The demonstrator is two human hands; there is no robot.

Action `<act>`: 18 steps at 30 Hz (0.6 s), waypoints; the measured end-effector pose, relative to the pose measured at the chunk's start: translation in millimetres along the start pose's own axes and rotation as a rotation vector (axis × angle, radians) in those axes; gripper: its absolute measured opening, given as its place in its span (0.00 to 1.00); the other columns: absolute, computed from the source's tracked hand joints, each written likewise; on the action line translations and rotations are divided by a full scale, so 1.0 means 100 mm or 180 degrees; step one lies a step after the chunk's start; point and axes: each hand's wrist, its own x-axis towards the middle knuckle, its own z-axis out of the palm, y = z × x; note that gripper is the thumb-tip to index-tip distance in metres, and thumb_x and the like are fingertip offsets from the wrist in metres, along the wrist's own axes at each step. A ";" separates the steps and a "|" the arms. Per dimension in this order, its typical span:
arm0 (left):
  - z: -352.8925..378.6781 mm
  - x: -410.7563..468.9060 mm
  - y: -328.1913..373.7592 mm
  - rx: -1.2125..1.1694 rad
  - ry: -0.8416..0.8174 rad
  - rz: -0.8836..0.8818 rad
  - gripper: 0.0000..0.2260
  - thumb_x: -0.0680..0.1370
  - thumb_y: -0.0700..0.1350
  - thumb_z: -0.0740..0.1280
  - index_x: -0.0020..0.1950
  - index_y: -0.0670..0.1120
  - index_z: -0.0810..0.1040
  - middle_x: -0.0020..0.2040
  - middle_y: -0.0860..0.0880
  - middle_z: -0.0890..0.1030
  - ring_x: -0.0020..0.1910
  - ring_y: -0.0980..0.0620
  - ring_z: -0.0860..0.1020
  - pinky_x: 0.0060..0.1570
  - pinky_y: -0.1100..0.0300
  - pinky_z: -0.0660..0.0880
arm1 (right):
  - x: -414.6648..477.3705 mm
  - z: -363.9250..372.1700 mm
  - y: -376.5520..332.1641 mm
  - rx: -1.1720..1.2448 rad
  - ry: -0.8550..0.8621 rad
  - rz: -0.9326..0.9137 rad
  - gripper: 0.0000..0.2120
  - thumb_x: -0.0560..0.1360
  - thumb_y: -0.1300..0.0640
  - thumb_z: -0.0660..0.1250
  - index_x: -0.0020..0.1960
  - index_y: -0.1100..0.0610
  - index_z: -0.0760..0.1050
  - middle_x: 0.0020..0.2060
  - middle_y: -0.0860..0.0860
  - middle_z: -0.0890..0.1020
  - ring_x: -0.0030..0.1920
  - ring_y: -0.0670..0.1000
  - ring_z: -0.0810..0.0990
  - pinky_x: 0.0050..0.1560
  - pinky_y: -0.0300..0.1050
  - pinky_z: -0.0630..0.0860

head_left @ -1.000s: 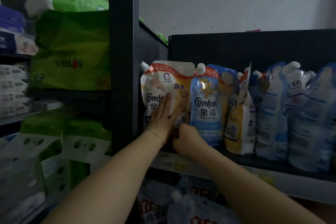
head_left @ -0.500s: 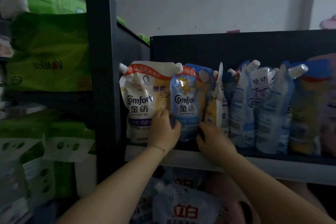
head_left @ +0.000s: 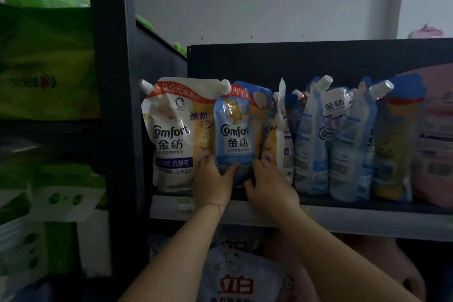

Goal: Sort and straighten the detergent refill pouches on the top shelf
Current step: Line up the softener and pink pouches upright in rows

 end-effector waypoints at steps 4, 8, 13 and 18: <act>0.00 0.00 -0.01 -0.0261 0.0197 -0.0048 0.11 0.78 0.55 0.65 0.44 0.48 0.73 0.42 0.50 0.78 0.41 0.49 0.78 0.33 0.59 0.68 | -0.01 0.00 0.00 0.0024 0.0050 0.0011 0.07 0.77 0.51 0.58 0.52 0.53 0.65 0.51 0.50 0.72 0.51 0.50 0.71 0.44 0.46 0.69; -0.01 -0.11 -0.01 0.0055 0.0456 0.0584 0.14 0.81 0.49 0.62 0.38 0.52 0.62 0.37 0.52 0.70 0.36 0.50 0.72 0.30 0.59 0.62 | -0.01 0.01 0.00 0.0046 0.0074 0.0055 0.07 0.77 0.51 0.58 0.52 0.52 0.64 0.52 0.50 0.72 0.51 0.49 0.71 0.44 0.45 0.70; -0.02 -0.15 0.00 0.0104 0.0532 0.1176 0.11 0.80 0.55 0.56 0.42 0.50 0.64 0.42 0.52 0.68 0.40 0.51 0.70 0.35 0.58 0.66 | -0.04 0.00 -0.01 0.0045 0.0142 0.0065 0.08 0.77 0.51 0.59 0.54 0.53 0.65 0.52 0.49 0.72 0.51 0.49 0.72 0.45 0.46 0.73; -0.06 -0.14 0.12 0.0206 -0.0345 0.0012 0.31 0.67 0.67 0.70 0.57 0.48 0.62 0.45 0.53 0.75 0.41 0.50 0.80 0.31 0.61 0.69 | -0.05 -0.01 -0.01 0.0066 0.0118 0.0050 0.08 0.78 0.51 0.58 0.54 0.53 0.65 0.52 0.50 0.72 0.51 0.49 0.72 0.46 0.47 0.74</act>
